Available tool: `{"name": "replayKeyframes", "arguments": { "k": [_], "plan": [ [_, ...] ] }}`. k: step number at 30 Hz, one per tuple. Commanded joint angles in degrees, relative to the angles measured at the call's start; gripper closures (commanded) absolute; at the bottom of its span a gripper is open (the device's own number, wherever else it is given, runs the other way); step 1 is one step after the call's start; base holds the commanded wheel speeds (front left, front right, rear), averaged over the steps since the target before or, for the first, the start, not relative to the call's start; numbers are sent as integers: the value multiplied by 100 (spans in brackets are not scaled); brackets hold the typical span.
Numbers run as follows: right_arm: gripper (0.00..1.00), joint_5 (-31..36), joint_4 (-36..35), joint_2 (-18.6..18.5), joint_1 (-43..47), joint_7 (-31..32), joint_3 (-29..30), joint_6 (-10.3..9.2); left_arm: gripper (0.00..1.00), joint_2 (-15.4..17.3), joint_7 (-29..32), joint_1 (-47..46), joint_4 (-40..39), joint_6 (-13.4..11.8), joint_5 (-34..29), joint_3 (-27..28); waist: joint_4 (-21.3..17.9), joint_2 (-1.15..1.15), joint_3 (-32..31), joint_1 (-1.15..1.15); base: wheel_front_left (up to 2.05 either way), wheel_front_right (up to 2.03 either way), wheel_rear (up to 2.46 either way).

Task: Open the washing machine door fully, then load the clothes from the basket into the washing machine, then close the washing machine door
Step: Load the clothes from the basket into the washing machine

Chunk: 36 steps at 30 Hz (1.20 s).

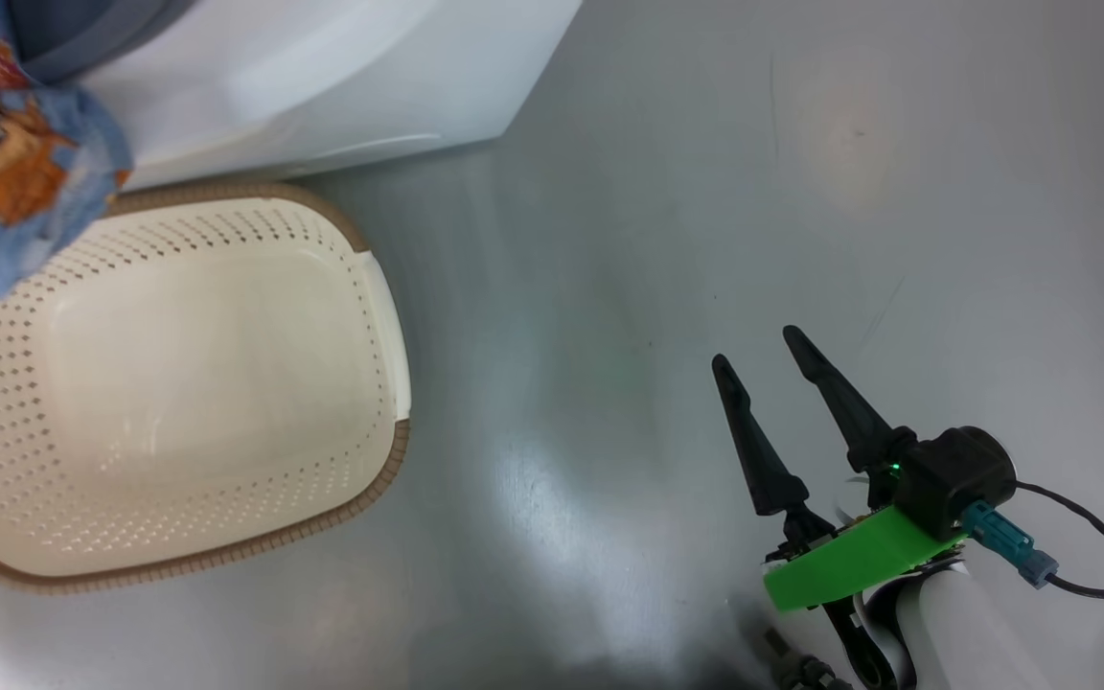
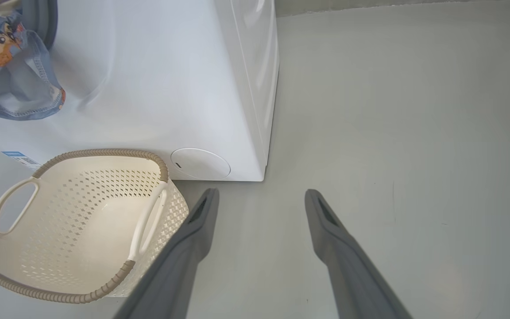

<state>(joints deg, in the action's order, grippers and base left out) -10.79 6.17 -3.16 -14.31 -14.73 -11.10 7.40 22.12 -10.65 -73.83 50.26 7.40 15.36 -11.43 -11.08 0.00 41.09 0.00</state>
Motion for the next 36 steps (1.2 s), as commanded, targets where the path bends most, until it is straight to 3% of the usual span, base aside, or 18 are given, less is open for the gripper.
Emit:
{"name": "replayKeyframes", "arguments": {
  "k": [1,11,19,21,22,36],
  "plan": [
    [0,-61,-127,27,48,-27,-168,9,100,334,-128,-279,-75,-2,-80,40,4,0,124,0,0,0,0],
    [0,-111,-162,28,66,-27,-247,9,100,510,-429,-1009,-339,-273,-529,-110,-78,0,324,0,0,0,0],
    [0,-151,-129,28,30,-27,-276,9,98,517,-433,-788,-549,-291,-550,-12,-120,0,348,0,0,0,0],
    [0,-156,-114,28,24,-27,-278,9,55,475,-433,-703,-498,-281,-516,16,-110,0,332,0,0,0,0],
    [0,-160,-101,28,20,-27,-283,9,0,434,-434,-651,-390,-276,-451,57,-107,0,313,0,0,0,0],
    [0,-153,13,28,-65,-27,-209,9,0,68,-434,-38,-212,-244,-242,266,105,0,-165,0,0,0,0]
  ]
}}
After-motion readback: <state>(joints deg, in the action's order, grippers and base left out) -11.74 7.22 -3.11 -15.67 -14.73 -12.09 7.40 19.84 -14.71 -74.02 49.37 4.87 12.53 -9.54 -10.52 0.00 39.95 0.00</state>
